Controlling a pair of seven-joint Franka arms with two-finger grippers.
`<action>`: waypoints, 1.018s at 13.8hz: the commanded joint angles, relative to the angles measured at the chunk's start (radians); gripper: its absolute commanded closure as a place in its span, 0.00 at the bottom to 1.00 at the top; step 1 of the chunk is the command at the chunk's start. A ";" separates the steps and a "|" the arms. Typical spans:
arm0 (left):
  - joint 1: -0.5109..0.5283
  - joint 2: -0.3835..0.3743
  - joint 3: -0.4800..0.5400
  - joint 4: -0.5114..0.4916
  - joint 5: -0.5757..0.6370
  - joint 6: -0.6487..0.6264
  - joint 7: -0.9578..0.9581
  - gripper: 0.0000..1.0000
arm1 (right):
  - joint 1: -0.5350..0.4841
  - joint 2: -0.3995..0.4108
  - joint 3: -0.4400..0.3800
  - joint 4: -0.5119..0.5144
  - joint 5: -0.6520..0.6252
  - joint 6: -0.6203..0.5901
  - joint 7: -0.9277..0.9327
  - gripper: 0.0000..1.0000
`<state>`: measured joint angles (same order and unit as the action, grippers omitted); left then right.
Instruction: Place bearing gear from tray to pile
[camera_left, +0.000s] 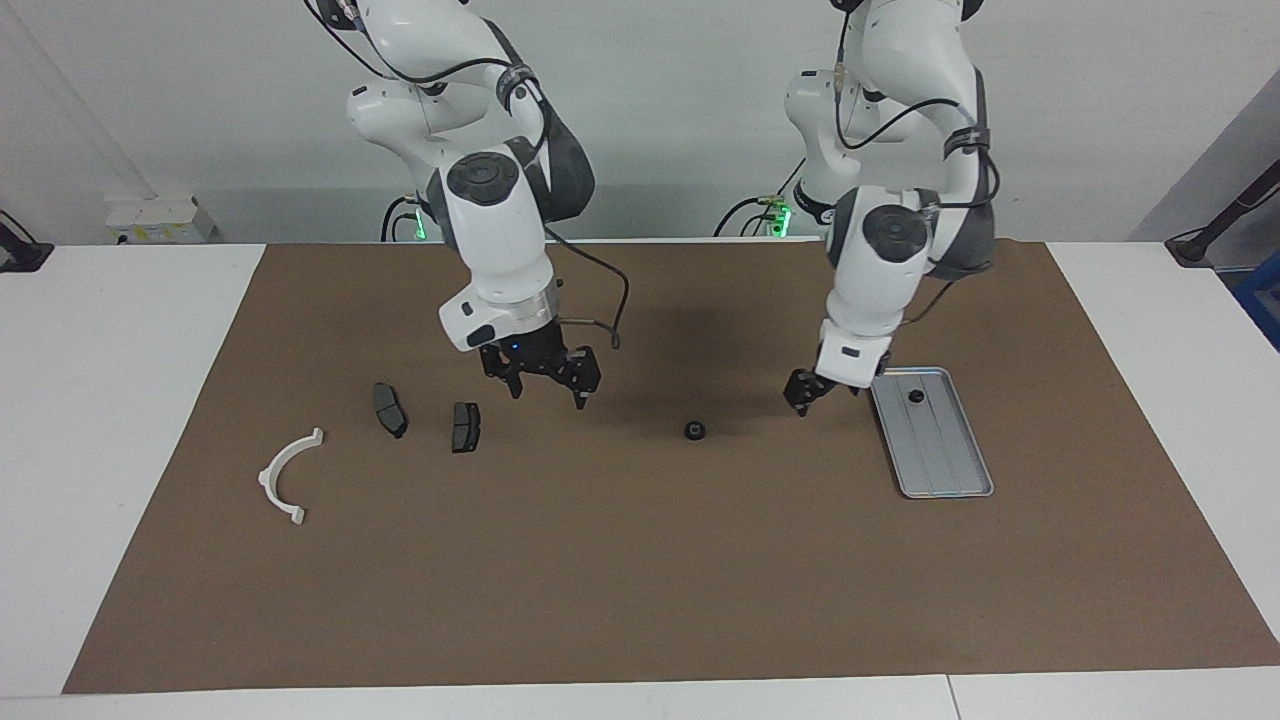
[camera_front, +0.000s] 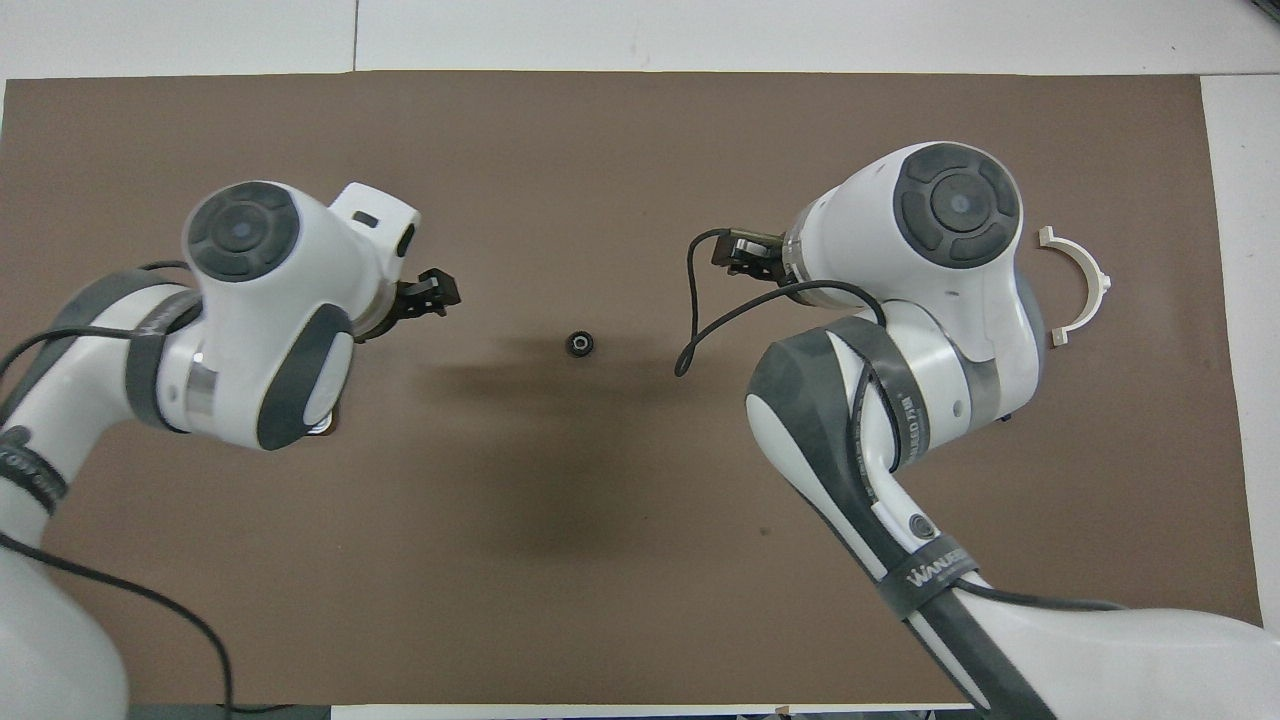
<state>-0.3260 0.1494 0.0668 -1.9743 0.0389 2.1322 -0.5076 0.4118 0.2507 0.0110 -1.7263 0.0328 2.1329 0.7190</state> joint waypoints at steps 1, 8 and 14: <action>0.097 -0.047 -0.016 -0.081 0.009 0.003 0.176 0.00 | 0.082 0.077 0.001 0.123 0.012 -0.078 0.171 0.00; 0.257 -0.060 -0.015 -0.175 0.009 0.089 0.451 0.34 | 0.240 0.393 -0.008 0.436 -0.058 -0.145 0.494 0.00; 0.272 -0.056 -0.015 -0.248 -0.016 0.169 0.402 0.42 | 0.242 0.504 -0.003 0.491 -0.102 -0.105 0.507 0.00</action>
<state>-0.0697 0.1155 0.0640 -2.1870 0.0332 2.2708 -0.0858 0.6575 0.7288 0.0060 -1.2790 -0.0506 2.0365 1.2118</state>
